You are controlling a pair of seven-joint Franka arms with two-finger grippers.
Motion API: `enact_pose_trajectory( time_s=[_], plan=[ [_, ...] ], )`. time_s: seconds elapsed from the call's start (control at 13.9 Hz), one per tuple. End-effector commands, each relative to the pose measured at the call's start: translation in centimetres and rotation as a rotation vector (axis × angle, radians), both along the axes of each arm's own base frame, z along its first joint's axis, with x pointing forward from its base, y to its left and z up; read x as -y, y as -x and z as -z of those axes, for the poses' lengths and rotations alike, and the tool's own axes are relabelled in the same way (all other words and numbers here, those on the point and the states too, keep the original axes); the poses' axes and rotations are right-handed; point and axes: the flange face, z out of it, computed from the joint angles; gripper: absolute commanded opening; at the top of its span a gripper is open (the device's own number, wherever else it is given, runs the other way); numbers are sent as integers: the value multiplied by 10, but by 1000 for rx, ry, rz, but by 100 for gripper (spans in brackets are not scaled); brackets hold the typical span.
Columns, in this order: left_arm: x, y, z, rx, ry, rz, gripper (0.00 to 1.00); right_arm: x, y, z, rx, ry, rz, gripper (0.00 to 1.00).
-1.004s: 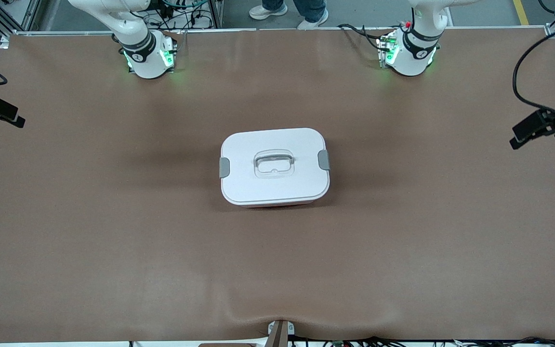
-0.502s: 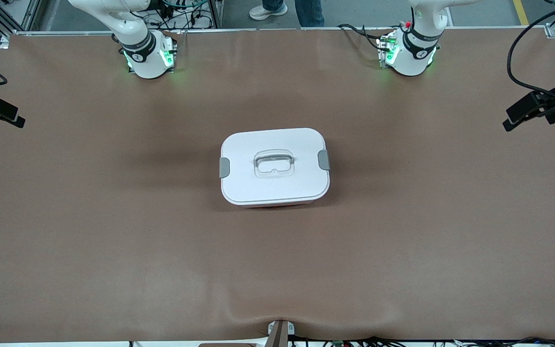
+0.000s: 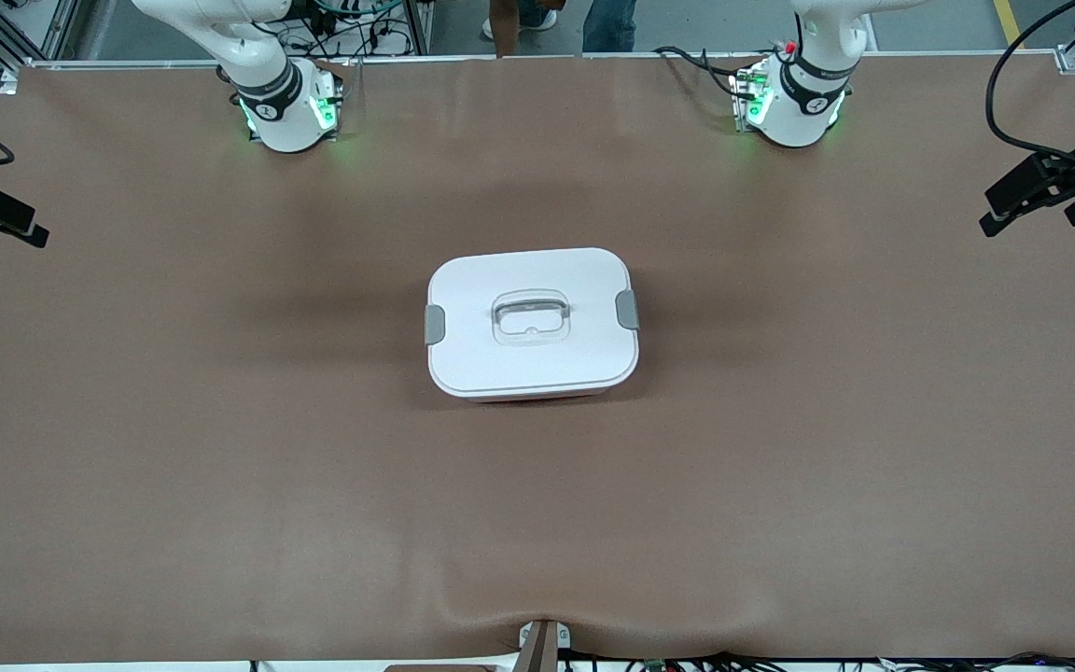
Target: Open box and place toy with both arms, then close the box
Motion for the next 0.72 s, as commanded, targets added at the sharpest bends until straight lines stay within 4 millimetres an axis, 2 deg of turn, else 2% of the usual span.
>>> enact_pose_trajectory(
  time_s=[0.0,0.65],
  plan=[
    [1,-7,-3,-16,20,24,100,1,0,-3,-4,17,9,100],
    [-2,-7,2,-37,20,20,100,2,0,-3,-4,17,11,100]
  ],
)
